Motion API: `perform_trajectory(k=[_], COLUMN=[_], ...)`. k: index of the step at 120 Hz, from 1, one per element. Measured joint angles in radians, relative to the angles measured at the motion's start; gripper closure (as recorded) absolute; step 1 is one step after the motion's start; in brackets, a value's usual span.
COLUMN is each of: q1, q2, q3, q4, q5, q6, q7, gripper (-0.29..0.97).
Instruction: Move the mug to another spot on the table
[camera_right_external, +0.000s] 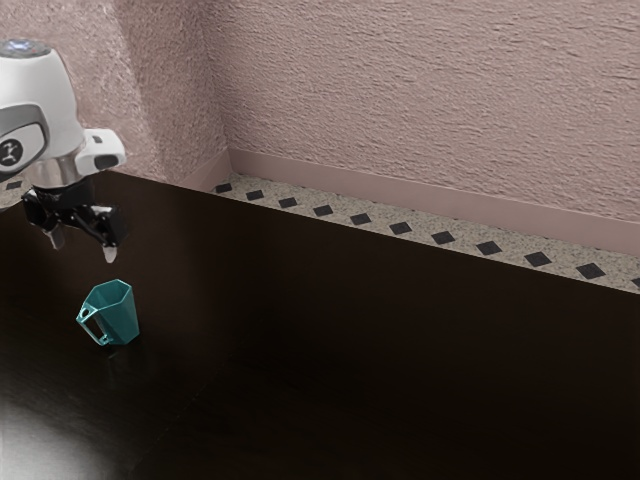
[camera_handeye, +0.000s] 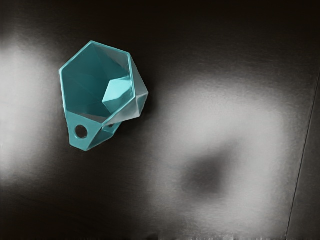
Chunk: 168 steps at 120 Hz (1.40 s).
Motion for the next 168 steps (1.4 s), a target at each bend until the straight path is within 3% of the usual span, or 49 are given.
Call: perform_trajectory(k=[10, 20, 41, 72, 84, 101, 112, 152, 168], q1=[-0.001, -0.021, -0.173, -0.208, -0.209, -0.211, -0.21, -0.208, -0.209], q2=[-0.078, -0.082, 0.029, 0.227, 0.246, 0.286, 0.305, 0.359, 0.386], q3=[0.071, 0.15, 0.391, 0.503, 0.514, 0.526, 0.552, 0.567, 0.566], q4=[-0.086, -0.148, -0.168, -0.178, -0.201, -0.204, -0.2, -0.194, -0.194], q5=[0.051, 0.085, 0.152, 0.185, 0.139, -0.041, -0.111, -0.15, -0.209], q6=[0.034, 0.086, 0.252, 0.443, 0.502, 0.554, 0.573, 0.603, 0.615], q7=[0.006, 0.014, 0.048, 0.125, 0.156, 0.217, 0.28, 0.577, 0.674], gripper=[0.0, 0.0, 0.0, 0.0, 0.0, 0.0, 0.0, 0.0, 0.02])
